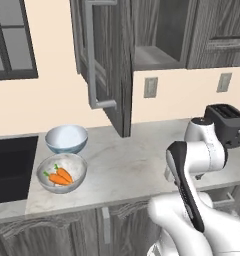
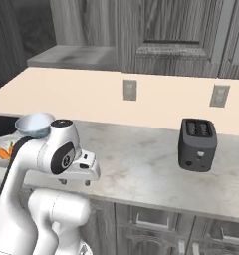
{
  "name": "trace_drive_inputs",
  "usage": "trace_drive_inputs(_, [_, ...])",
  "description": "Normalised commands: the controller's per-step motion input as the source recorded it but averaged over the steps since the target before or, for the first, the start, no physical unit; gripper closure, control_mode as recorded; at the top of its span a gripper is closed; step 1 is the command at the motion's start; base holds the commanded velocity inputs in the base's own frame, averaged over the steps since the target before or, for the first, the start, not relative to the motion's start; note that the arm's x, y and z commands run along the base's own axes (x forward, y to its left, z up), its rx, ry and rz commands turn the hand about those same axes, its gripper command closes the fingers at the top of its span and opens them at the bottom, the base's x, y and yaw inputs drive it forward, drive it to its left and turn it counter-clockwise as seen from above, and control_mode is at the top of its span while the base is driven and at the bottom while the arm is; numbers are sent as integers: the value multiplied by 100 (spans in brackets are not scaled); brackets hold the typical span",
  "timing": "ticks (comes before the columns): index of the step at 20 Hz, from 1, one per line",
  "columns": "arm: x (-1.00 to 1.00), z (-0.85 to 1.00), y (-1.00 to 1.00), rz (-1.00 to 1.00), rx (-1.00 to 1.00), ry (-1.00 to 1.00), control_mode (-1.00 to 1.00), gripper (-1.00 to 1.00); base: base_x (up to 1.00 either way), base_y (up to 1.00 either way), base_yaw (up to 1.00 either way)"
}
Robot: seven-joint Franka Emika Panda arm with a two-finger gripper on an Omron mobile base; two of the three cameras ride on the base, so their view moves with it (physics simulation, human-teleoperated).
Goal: Pick the carrots from the cabinet and place them in one bowl. Pick the potato from the sink and place it in the other bowl.
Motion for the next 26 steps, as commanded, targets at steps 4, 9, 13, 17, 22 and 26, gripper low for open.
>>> trace_drive_inputs(4, [0,0,0,0,0,0,100,-100,-89,0,2])
trace_drive_inputs(9, [0,0,0,0,0,0,100,-100,-45,1,1])
trace_drive_inputs(13, [0,0,0,0,0,0,100,-100,-34,33,1])
trace_drive_inputs(17, [0,0,0,0,0,0,100,-100,-38,68,0])
trace_drive_inputs(22, [0,0,0,0,0,0,100,-100,-35,84,0])
trace_drive_inputs(26, [0,0,0,0,0,0,100,-100,-19,84,0])
